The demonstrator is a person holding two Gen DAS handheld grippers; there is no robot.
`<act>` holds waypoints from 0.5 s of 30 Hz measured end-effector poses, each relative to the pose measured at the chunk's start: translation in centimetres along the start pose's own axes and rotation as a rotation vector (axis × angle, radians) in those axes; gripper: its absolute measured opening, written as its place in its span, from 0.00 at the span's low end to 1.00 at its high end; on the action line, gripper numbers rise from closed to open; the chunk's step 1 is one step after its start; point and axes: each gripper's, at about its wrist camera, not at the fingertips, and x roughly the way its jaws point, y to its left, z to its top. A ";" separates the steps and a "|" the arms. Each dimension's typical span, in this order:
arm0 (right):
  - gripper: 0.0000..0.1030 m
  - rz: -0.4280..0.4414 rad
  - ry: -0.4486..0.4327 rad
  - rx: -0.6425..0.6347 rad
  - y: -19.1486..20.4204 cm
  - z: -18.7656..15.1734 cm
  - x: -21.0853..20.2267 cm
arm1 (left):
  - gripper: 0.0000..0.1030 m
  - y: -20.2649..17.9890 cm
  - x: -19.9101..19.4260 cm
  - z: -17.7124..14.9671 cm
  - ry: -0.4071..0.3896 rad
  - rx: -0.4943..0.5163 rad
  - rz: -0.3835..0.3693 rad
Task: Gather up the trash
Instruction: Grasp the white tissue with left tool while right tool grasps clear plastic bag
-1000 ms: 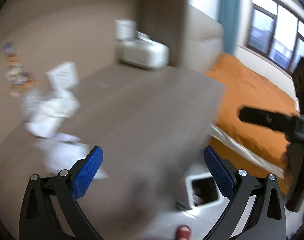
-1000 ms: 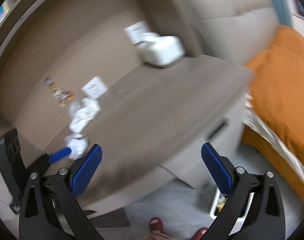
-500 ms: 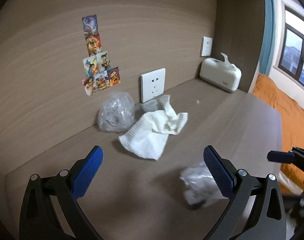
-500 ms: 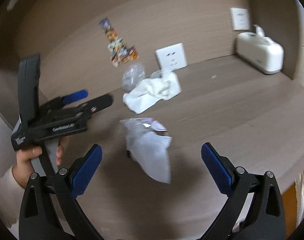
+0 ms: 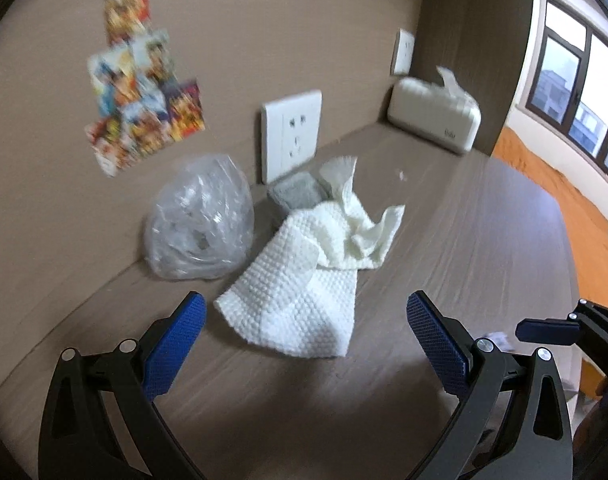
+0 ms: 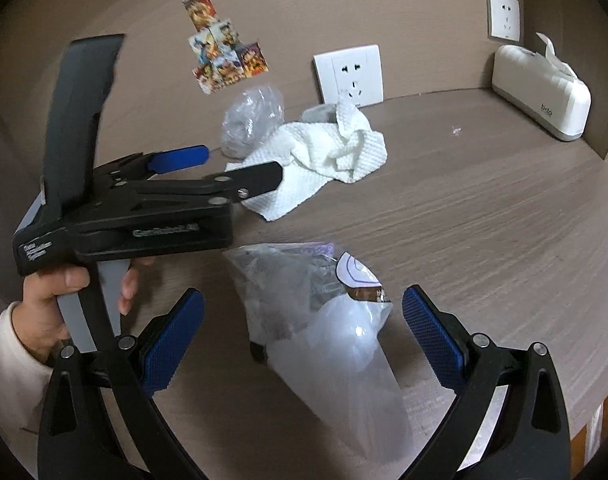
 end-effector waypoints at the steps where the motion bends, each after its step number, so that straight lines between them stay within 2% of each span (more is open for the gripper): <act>1: 0.92 -0.003 0.008 -0.004 0.1 0.1 0.4 | 0.95 0.2 0.5 0.0 0.011 -0.003 -0.002; 3: 0.82 -0.013 0.017 -0.008 0.3 0.1 0.9 | 0.95 0.5 1.6 0.2 0.041 -0.015 -0.002; 7: 0.75 -0.035 0.026 -0.018 0.7 0.0 1.8 | 0.92 0.8 3.2 0.3 0.063 -0.024 -0.021; 9: 0.64 -0.041 0.030 -0.025 0.8 -0.1 2.0 | 0.67 0.6 3.9 0.3 0.096 -0.016 -0.031; 10: 0.60 -0.046 0.025 -0.023 0.8 -0.2 2.0 | 0.58 0.3 3.9 0.4 0.085 -0.002 -0.026; 11: 0.55 -0.049 0.026 -0.019 0.7 -0.2 2.0 | 0.36 0.0 3.9 0.5 0.086 0.006 -0.030; 12: 0.51 -0.049 0.028 -0.013 0.6 -0.3 2.0 | 0.23 -0.3 3.9 0.5 0.086 0.018 -0.017; 14: 0.46 -0.048 0.029 -0.003 0.4 -0.2 1.7 | 0.09 -0.5 3.7 0.3 0.094 0.006 -0.048; 15: 0.44 -0.046 0.026 0.005 0.3 -0.2 1.3 | 0.09 -0.7 3.2 0.3 0.089 -0.004 -0.062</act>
